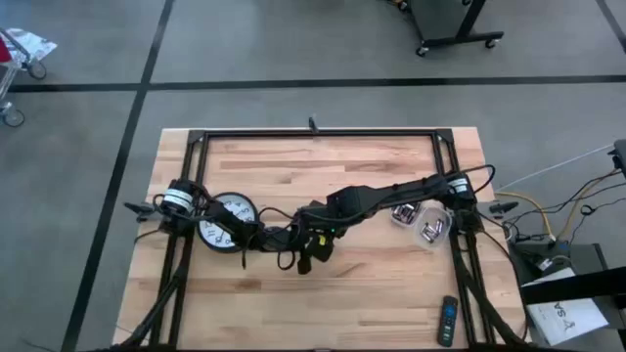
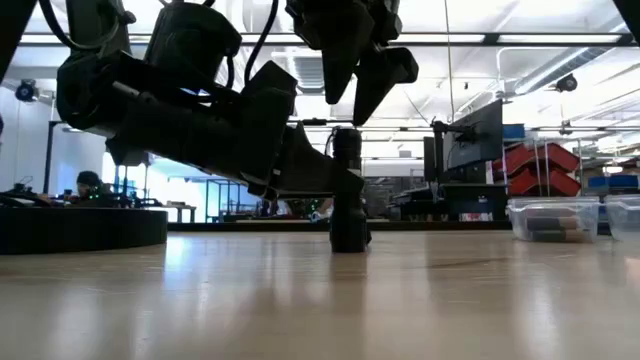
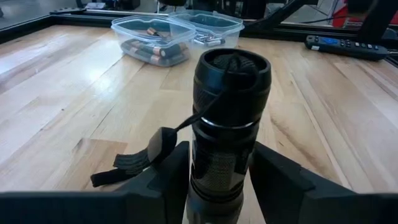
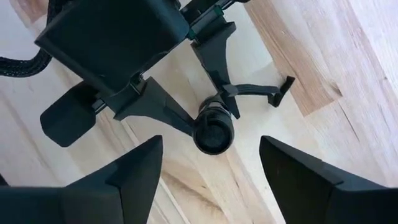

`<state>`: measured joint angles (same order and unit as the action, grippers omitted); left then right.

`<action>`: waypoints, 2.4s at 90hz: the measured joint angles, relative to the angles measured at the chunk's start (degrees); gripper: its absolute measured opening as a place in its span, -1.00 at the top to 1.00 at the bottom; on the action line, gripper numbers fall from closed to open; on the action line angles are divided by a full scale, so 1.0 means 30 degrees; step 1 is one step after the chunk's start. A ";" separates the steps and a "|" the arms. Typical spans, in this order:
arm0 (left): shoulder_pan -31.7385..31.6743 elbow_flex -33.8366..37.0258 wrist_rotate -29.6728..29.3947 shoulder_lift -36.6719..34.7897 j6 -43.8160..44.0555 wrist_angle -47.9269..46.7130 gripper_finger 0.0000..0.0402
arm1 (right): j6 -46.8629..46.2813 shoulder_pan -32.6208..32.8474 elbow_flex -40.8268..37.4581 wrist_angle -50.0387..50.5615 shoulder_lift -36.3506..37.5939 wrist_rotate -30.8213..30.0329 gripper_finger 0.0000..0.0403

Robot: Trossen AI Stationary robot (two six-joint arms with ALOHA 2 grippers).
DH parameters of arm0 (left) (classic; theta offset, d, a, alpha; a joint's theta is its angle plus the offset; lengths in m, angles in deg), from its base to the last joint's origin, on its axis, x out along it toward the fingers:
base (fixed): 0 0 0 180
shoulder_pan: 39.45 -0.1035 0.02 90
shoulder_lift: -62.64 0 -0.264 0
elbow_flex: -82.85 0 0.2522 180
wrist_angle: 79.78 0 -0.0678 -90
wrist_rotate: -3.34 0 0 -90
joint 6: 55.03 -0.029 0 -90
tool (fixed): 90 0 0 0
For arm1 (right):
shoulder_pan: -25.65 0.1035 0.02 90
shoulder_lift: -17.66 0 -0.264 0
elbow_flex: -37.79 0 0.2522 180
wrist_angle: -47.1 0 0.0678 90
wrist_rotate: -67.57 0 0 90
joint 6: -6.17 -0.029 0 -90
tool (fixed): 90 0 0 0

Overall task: Insert battery
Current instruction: Open the black flashlight battery compartment

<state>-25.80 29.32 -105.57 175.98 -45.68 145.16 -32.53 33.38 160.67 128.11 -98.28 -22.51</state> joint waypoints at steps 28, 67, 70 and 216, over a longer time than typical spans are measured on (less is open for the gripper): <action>0.0000 0.0000 -0.0003 -0.0007 -0.0002 0.0000 0.38 | 0.0179 0.0000 0.0000 -0.0022 0.0000 0.0000 -0.16; 0.0002 -0.0007 0.0005 -0.0007 0.0003 -0.0015 0.30 | 0.0090 -0.0044 0.0000 -0.0058 0.0007 -0.0007 -0.25; 0.0000 -0.0007 0.0002 -0.0007 0.0002 -0.0015 0.29 | 0.0140 -0.0044 0.0000 -0.0058 0.0007 -0.0013 -0.25; 0.0003 -0.0007 0.0047 -0.0007 0.0198 -0.0015 0.23 | 0.1221 0.0036 -0.0007 -0.0095 -0.0036 -0.0036 -0.28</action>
<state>-25.79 29.30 -105.43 175.96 -45.09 145.12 -28.87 33.49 160.65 127.82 -98.38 -22.62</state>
